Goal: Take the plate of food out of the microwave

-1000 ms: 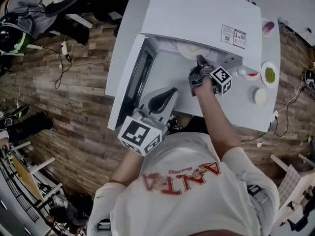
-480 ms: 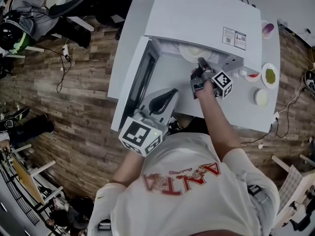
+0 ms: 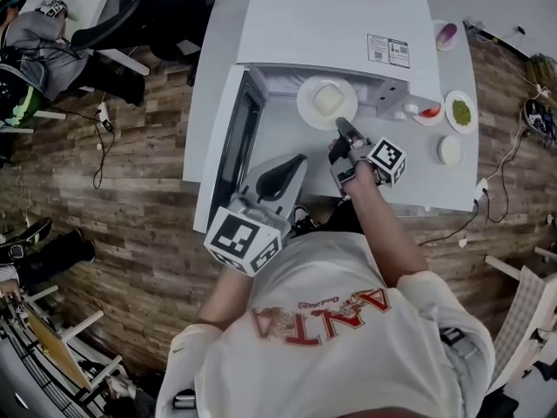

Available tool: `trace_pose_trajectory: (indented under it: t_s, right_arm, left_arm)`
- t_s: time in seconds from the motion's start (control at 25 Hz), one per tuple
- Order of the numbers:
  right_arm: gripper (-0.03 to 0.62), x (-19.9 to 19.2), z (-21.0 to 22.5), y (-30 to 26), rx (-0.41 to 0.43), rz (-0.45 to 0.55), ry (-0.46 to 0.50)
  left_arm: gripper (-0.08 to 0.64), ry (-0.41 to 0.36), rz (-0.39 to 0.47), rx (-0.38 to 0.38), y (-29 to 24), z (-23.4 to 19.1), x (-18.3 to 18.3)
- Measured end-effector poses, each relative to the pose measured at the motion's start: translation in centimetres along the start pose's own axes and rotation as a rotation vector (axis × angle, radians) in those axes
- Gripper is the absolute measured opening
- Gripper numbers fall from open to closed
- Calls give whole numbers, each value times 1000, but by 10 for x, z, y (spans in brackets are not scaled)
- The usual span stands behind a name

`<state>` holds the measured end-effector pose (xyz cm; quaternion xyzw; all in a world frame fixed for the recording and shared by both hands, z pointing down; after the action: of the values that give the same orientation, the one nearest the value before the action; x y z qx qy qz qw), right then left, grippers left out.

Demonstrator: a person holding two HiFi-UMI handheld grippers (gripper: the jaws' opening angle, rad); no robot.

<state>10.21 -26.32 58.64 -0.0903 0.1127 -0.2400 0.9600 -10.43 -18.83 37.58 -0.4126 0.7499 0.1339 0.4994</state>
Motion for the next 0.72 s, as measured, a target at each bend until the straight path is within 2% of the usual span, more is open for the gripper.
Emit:
trace_pose_trajectory:
  t_s: [0.32,0.72]
  right_arm:
    - [17,-23,21,70,-15,2,-17]
    - [17,-10,74,161,-103,175,-66]
  left_arm:
    - [9,-35,-34,-92,-2,17,-9]
    - [9,-56,-98,-232,-31,51,-26]
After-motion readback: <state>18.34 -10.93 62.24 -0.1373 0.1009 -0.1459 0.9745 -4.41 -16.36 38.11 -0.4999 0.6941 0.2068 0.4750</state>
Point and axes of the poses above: the fingertips, and each gripper's own axes: y backward along the fingers, z to its right, x out of its top, the point moved 8 cm from there along y, backward along the fingers, and after that the axes turned 10 degrees about y, right-handed, at the moved point
